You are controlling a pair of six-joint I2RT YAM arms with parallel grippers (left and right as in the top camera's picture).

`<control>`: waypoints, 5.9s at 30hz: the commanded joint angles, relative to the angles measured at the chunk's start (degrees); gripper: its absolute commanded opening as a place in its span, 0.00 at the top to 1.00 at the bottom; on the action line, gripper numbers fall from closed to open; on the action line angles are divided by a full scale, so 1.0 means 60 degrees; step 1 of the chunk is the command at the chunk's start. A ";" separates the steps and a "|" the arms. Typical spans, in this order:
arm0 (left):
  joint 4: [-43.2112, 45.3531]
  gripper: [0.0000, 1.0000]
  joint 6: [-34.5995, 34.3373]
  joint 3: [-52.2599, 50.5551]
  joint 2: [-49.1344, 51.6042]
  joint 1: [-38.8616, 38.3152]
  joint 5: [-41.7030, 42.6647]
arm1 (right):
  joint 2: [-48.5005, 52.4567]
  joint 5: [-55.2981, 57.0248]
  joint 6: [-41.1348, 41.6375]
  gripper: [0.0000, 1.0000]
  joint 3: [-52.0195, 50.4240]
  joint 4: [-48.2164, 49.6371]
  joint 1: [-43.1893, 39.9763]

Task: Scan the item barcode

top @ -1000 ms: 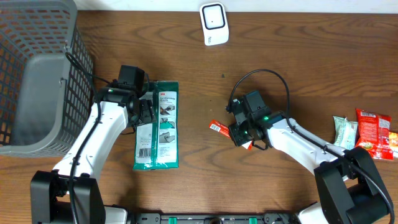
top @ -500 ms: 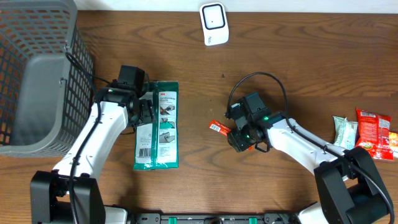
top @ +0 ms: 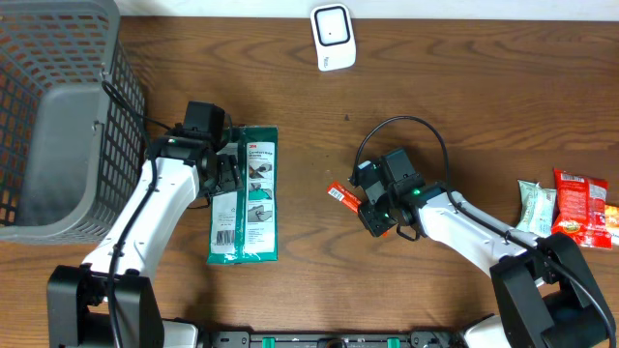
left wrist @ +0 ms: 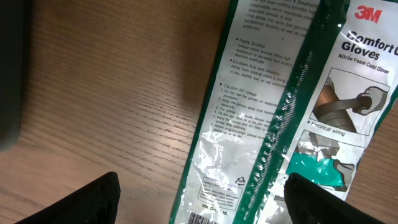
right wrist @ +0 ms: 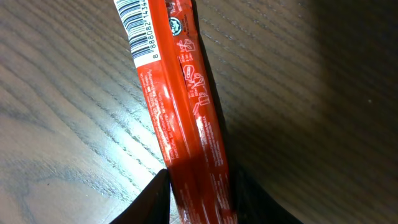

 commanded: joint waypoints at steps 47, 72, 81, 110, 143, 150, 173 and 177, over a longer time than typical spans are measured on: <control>0.0000 0.15 0.0047 0.0142 -0.0069 0.0058 -0.0055 | 0.0171 0.0707 0.3818 0.72 0.0000 0.0943 -0.0004; 0.0000 0.15 0.0047 0.0138 -0.0069 0.0058 -0.0055 | -0.1020 0.1045 0.4178 0.64 0.0827 0.0120 0.0011; 0.0000 0.15 0.0047 0.0138 -0.0069 0.0058 -0.0055 | -0.2138 0.0980 0.3796 0.01 0.1158 -0.0568 0.0124; 0.0000 0.15 0.0047 0.0142 -0.0069 0.0058 -0.0055 | -0.0295 0.3220 0.5329 0.69 0.1603 -0.2415 0.2051; 0.0000 0.15 0.0047 0.0138 -0.0069 0.0058 -0.0055 | 0.1858 0.3348 0.5253 0.66 0.3089 -0.3126 0.2058; 0.0000 0.15 0.0047 0.0142 -0.0069 0.0058 -0.0055 | 0.1858 0.3362 0.5078 0.67 0.3140 -0.3085 0.2058; 0.0000 0.15 0.0047 0.0138 -0.0069 0.0058 -0.0055 | 0.1891 0.3574 0.6269 0.74 0.4193 -0.4320 0.2124; 0.0000 0.15 0.0047 0.0138 -0.0069 0.0058 -0.0055 | 0.1891 0.3574 0.6339 0.76 0.4073 -0.4237 0.2124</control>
